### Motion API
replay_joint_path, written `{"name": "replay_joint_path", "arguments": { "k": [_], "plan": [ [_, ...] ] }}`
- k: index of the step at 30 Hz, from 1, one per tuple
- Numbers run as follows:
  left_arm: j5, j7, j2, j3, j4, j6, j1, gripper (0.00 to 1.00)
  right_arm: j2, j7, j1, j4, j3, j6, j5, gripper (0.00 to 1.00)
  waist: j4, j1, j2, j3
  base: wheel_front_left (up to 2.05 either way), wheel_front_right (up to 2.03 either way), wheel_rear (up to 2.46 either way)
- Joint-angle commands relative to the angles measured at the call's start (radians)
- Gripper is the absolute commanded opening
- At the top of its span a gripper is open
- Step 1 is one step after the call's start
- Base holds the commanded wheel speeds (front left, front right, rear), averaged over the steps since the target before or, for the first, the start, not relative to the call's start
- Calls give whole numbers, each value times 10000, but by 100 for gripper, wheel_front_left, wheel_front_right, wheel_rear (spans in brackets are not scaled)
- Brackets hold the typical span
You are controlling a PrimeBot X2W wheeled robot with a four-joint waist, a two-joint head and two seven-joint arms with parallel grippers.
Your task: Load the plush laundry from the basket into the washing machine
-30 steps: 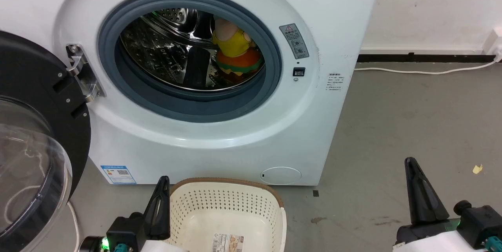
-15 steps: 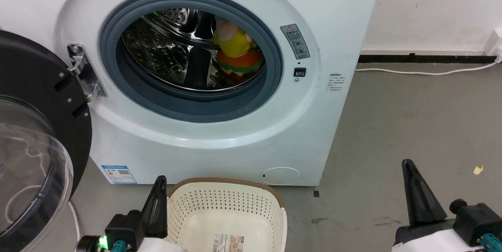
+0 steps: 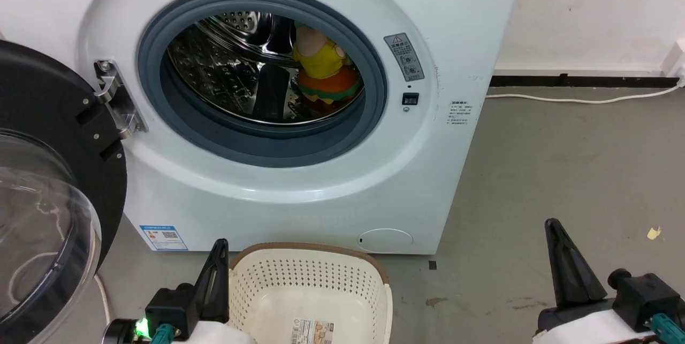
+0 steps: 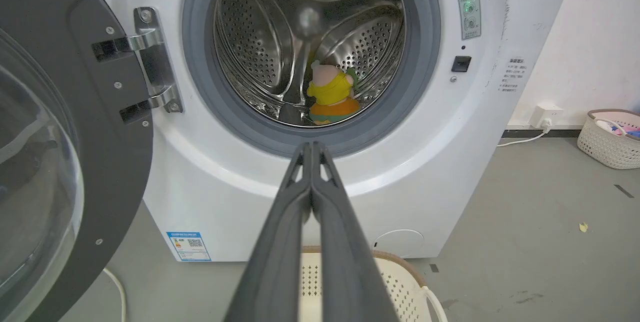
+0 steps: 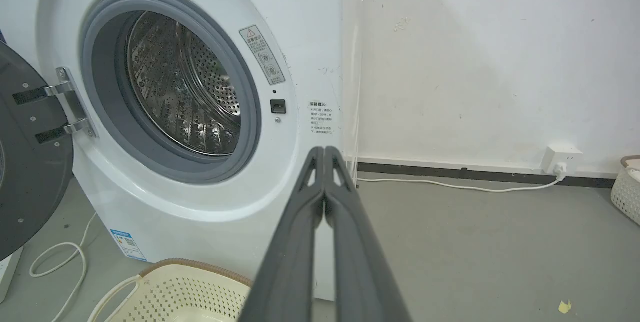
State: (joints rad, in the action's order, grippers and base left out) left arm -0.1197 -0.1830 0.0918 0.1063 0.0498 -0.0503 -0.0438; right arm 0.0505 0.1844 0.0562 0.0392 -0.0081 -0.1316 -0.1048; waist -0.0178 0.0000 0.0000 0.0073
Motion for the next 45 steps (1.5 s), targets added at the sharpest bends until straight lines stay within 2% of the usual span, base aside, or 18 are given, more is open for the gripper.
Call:
{"name": "replay_joint_path", "arguments": {
  "k": [1,45],
  "plan": [
    [79,62,-23,-64,-80,17,99,0,-1,-61,-130,-43,13,3,66,0,3,0,0,-1,0,0,0],
    [658,978,-226,-582,-296,269,274,0,-2,-984,-354,-224,48,6,575,0,93,0,0,-38,0,0,0]
  ]
}}
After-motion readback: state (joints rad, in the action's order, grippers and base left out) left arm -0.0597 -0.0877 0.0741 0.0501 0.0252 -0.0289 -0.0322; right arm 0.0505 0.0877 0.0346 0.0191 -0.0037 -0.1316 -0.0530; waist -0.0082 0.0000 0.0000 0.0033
